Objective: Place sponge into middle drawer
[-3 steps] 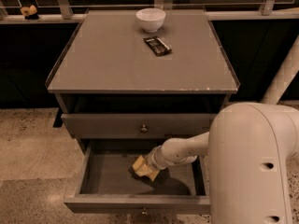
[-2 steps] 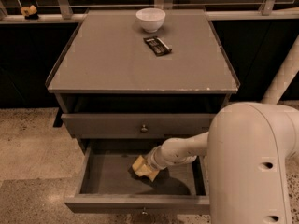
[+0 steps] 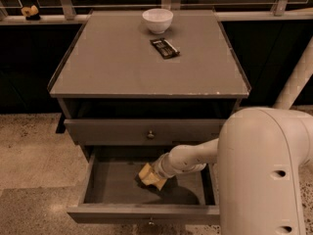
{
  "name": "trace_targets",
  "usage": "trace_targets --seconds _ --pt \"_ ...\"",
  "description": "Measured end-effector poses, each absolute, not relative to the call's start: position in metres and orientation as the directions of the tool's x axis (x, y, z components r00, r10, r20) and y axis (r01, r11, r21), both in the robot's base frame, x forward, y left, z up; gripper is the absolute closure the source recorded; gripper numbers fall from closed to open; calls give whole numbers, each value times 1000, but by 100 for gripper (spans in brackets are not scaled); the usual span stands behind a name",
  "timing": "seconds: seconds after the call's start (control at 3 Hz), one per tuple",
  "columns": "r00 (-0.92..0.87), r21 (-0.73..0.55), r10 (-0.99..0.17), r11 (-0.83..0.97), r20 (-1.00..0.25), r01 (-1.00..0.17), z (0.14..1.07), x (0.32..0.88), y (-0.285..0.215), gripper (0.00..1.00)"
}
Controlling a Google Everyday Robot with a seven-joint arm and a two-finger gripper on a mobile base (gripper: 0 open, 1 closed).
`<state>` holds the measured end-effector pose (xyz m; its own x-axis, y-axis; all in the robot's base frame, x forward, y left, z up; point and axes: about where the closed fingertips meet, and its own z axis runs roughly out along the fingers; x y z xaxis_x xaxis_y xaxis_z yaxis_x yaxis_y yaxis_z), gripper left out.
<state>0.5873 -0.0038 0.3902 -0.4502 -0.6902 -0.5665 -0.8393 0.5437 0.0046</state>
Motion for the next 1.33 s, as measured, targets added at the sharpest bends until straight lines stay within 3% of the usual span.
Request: trace_targets --seconds 0.67,1.0,1.33 --pt "-450 5 -690 544 -567 -839 390 587 -4 13" --pt "-450 5 -690 544 -567 -839 390 587 -4 0" --pt "-450 5 -690 544 -566 -839 390 587 -4 0"
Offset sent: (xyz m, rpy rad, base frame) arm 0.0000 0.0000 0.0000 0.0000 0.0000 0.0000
